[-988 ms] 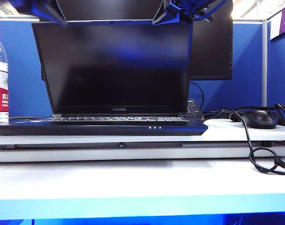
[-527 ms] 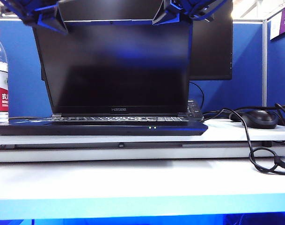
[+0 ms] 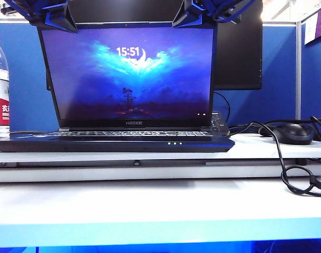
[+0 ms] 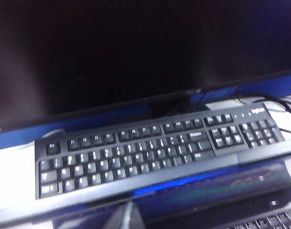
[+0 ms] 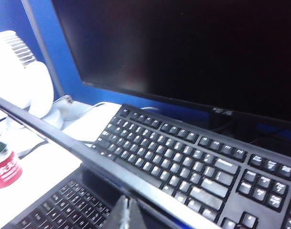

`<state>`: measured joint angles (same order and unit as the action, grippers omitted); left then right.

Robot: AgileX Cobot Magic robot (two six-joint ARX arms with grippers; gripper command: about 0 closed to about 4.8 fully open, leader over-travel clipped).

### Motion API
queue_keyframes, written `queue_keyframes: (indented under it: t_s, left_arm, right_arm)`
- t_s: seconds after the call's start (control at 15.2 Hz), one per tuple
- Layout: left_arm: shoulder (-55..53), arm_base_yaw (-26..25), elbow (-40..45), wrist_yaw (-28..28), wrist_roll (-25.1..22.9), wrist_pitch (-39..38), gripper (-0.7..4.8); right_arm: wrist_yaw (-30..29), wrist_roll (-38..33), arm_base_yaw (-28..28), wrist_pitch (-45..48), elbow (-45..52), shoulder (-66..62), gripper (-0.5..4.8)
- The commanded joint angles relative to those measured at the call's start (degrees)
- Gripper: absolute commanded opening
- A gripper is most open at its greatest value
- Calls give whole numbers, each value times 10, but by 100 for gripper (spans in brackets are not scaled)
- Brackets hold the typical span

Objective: Open the lid of the black laptop.

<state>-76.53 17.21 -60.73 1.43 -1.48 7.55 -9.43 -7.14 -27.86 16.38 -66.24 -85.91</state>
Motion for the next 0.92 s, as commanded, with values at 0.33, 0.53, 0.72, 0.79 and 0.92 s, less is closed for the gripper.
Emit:
queue_keyframes:
  t_s: [0.33,0.53,0.72,0.79,0.92]
  left_arm:
    - [-24,0,-7,-3,15,68,-6]
    - [-29,0,-7,-3,12,87,-7]
    - [-58,-14,-20,-3,15,114,-7]
    - [-79,-18,-35,0,15,114,-6]
    - [-110,-31,-54,10,14,116,-6]
  right_arm:
    - [11,16,19,59,-48,-10,-1]
    - [-46,-2,19,61,-55,-9,-1]
    - [-95,-10,16,61,-61,-8,-1]
    - [-110,-16,16,53,-61,-8,-1]
    - [-115,-12,16,26,-60,-9,-1]
